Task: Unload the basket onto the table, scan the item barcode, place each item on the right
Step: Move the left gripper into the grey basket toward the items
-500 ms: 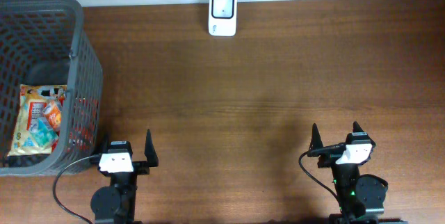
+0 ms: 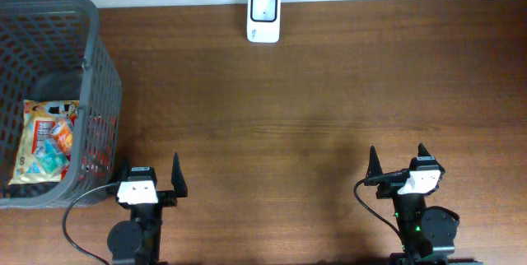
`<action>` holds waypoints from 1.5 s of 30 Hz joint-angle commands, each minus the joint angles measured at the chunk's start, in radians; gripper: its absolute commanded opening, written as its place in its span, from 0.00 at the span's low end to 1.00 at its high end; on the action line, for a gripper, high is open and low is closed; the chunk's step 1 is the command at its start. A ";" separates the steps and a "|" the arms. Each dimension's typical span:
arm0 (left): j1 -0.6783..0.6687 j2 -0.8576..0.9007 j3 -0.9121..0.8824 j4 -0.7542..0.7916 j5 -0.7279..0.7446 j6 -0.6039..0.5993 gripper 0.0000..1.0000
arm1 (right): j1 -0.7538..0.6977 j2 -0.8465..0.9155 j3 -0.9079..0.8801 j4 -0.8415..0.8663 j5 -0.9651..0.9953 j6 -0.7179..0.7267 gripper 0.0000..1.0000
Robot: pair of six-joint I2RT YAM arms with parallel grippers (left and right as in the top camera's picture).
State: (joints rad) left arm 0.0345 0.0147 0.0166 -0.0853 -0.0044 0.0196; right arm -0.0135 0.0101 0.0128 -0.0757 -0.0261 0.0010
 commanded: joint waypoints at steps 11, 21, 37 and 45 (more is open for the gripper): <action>0.005 -0.009 -0.008 0.002 0.000 0.019 0.99 | -0.006 -0.007 -0.007 -0.004 0.009 0.007 0.99; 0.005 -0.009 -0.008 0.010 -0.001 0.020 0.99 | -0.006 -0.007 -0.007 -0.004 0.009 0.007 0.99; 0.005 0.014 0.133 0.517 0.419 0.030 0.99 | -0.006 -0.007 -0.007 -0.004 0.009 0.007 0.99; 0.005 0.543 0.621 0.356 0.483 0.054 0.99 | -0.006 -0.007 -0.007 -0.004 0.009 0.007 0.99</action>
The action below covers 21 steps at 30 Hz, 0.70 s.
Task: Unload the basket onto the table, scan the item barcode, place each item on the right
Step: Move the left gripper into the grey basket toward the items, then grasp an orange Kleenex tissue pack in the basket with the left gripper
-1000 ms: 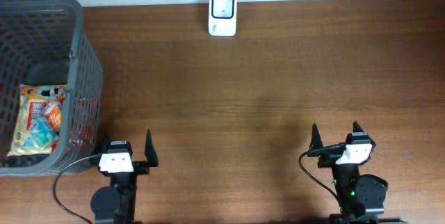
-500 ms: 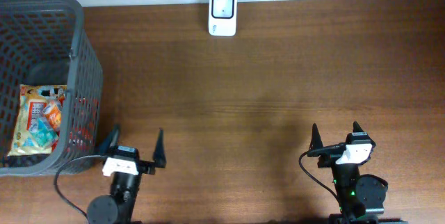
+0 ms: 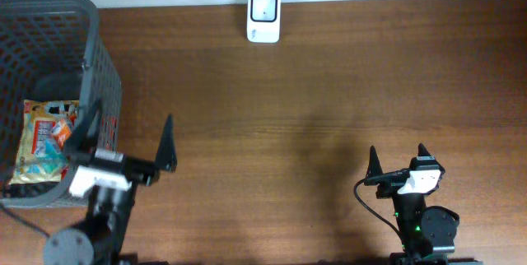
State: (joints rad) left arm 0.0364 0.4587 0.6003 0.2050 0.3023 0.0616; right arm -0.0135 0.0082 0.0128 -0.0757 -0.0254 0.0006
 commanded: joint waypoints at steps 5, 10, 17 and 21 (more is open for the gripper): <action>0.004 0.342 0.368 -0.102 -0.302 0.023 0.99 | -0.006 -0.005 -0.007 -0.004 0.008 0.008 0.99; 0.006 0.759 1.011 -0.781 -0.413 0.143 0.99 | -0.006 -0.005 -0.007 -0.004 0.008 0.008 0.99; 0.364 1.065 1.302 -1.070 -0.321 -0.196 0.99 | -0.006 -0.005 -0.007 -0.004 0.008 0.008 0.99; 0.429 1.127 1.302 -1.109 -0.590 -0.403 0.99 | -0.006 -0.005 -0.007 -0.004 0.008 0.008 0.99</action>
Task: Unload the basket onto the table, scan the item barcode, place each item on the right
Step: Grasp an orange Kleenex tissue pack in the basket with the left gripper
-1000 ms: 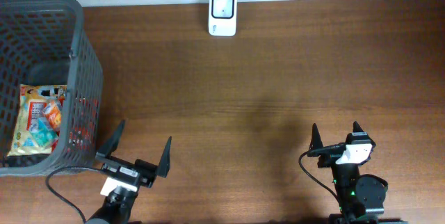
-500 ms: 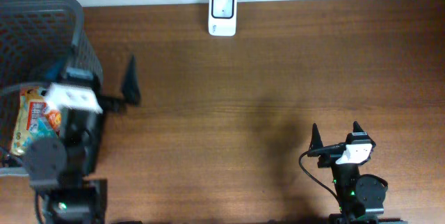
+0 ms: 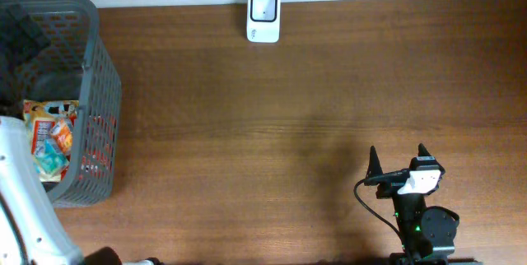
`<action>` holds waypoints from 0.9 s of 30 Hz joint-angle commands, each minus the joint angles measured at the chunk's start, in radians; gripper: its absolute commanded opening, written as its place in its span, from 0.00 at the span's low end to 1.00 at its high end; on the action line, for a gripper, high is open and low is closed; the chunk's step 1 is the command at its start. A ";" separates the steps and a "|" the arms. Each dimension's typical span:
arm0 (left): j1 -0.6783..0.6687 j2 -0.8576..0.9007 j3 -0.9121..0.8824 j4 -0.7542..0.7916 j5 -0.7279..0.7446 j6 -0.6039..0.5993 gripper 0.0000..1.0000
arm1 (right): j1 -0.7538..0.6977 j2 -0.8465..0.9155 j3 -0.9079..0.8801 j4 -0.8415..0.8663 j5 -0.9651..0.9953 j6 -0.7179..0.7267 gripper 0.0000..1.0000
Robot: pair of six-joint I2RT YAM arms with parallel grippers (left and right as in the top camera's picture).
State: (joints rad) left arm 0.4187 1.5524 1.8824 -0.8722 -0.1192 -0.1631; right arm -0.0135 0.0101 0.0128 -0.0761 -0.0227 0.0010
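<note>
A colourful snack packet (image 3: 51,136) lies in the grey mesh basket (image 3: 105,92) at the left edge of the table. The white barcode scanner (image 3: 263,5) stands at the far edge, in the middle. My left arm (image 3: 20,195) reaches up over the basket from the lower left and covers part of the packet. A dark shape (image 3: 20,30) over the basket's far left looks like its gripper; whether its jaws are apart does not show. My right gripper (image 3: 398,159) stands open and empty near the front right.
The basket's walls rise around the packet on all sides. Brown wooden tabletop (image 3: 288,117) stretches between basket, scanner and right arm. A black cable (image 3: 366,203) loops beside the right arm's base.
My left arm has moved further left and up, from beside the basket's right wall to over the basket's inside. The right arm, packet and scanner are unchanged.
Both grippers first rested open at the front of the table, left and right. Then the left gripper was open, raised and tilted at the basket's right wall. Now the left arm is over the basket, partly covering the packet.
</note>
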 commanded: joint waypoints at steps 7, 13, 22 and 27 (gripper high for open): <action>0.080 0.312 0.018 -0.156 -0.211 -0.193 0.91 | -0.006 -0.007 -0.007 -0.003 0.005 0.007 0.99; 0.078 0.518 0.018 -0.245 -0.275 -0.352 0.88 | -0.006 -0.007 -0.007 -0.003 0.005 0.007 0.99; 0.080 0.681 0.009 -0.275 -0.376 -0.352 0.59 | -0.006 -0.007 -0.007 -0.003 0.005 0.007 0.99; 0.092 0.748 -0.051 -0.285 -0.376 -0.352 0.60 | -0.006 -0.007 -0.007 -0.003 0.005 0.007 0.99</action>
State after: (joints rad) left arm 0.4969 2.2578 1.8629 -1.1522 -0.4858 -0.5098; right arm -0.0135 0.0101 0.0128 -0.0761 -0.0227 0.0006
